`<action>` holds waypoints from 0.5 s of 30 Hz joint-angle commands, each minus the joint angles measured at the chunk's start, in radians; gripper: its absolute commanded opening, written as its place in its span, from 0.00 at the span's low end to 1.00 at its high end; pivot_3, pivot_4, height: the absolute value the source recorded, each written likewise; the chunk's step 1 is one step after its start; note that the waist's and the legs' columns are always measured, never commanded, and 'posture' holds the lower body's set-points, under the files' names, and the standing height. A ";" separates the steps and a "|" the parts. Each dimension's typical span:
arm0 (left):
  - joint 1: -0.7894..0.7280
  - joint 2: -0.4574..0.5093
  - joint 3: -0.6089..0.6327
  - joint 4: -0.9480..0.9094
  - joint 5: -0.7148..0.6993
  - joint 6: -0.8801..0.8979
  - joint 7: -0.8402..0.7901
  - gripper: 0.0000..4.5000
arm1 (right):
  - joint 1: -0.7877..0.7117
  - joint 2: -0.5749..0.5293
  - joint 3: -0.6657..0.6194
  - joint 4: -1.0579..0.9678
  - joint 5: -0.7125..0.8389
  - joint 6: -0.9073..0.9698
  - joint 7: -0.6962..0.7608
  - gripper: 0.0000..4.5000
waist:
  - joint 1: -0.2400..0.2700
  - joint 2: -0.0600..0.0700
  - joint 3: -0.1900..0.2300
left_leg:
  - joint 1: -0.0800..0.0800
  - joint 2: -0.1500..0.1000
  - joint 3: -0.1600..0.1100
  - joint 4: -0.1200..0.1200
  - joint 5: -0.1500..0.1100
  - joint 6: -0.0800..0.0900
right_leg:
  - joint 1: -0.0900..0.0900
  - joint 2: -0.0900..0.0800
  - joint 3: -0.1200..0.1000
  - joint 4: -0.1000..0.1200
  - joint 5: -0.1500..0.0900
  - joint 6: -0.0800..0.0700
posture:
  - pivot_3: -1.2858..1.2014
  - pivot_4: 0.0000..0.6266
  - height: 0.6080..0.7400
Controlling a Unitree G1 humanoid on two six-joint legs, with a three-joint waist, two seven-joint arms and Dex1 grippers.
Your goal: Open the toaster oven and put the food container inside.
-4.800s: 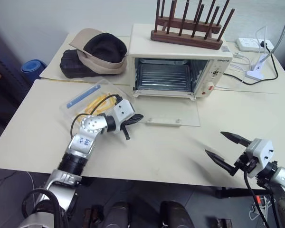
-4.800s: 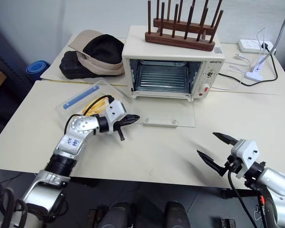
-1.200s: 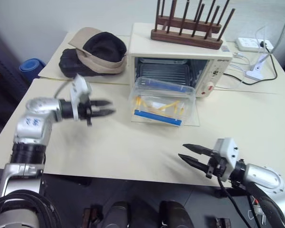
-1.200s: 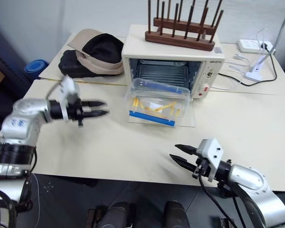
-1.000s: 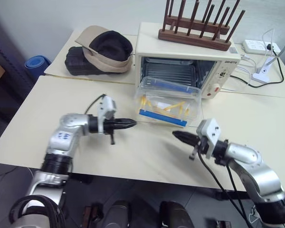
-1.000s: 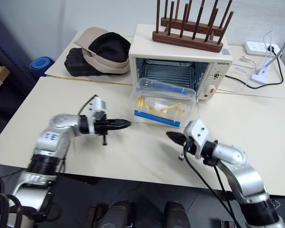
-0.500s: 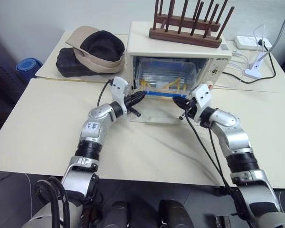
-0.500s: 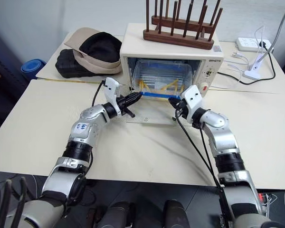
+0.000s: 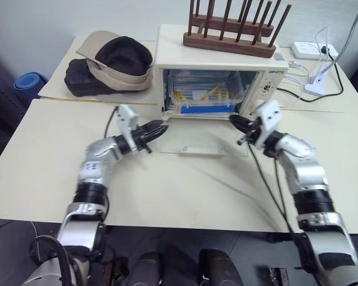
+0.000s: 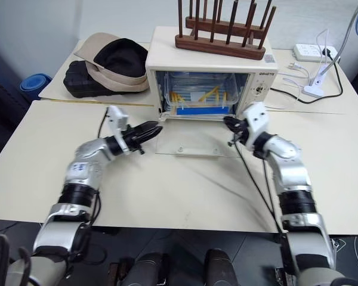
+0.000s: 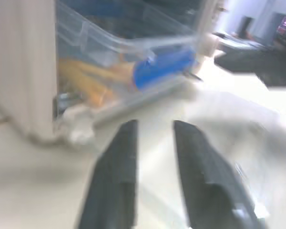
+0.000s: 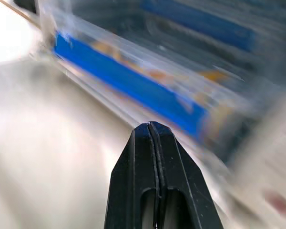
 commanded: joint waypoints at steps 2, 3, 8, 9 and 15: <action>0.095 0.172 0.009 -0.209 -0.107 0.112 -0.253 0.64 | 0.031 -0.145 -0.045 0.102 -0.025 -0.046 0.116 0.00 | 0.000 0.000 0.000 | 0.000 0.000 0.001 0.001 0.000 0.000 | 0.001 0.000 0.001 0.000 0.000 0.000 | 0.52 0.24 1.00; 0.117 0.202 0.008 -0.244 -0.119 0.120 -0.289 0.70 | 0.032 -0.166 -0.036 0.149 -0.038 -0.069 0.142 0.00 | 0.000 0.000 0.000 | 0.001 0.000 0.002 0.001 0.000 0.000 | 0.001 0.000 0.002 0.000 0.000 0.000 | 0.52 0.24 1.00; 0.181 0.246 0.028 -0.322 -0.153 0.097 -0.362 1.00 | 0.004 -0.143 0.037 0.337 -0.088 -0.179 0.267 0.00 | 0.001 0.000 0.000 | 0.002 0.001 0.002 0.001 0.000 0.000 | 0.002 0.000 0.002 -0.001 0.000 0.000 | 0.52 0.24 1.00; 0.186 0.248 0.035 -0.321 -0.151 0.099 -0.356 1.00 | -0.002 -0.126 0.047 0.354 -0.088 -0.198 0.290 0.00 | 0.000 0.000 0.000 | 0.002 0.001 0.002 0.001 0.000 0.000 | 0.002 0.000 0.002 -0.001 0.000 0.000 | 0.52 0.24 1.00; 0.201 0.219 0.110 -0.329 -0.195 0.149 -0.253 1.00 | -0.065 -0.012 -0.014 0.353 -0.014 -0.277 0.295 0.00 | -0.010 0.001 0.001 | 0.002 0.004 0.003 0.001 0.000 -0.001 | 0.001 0.002 0.002 0.000 0.000 0.000 | 0.52 0.24 1.00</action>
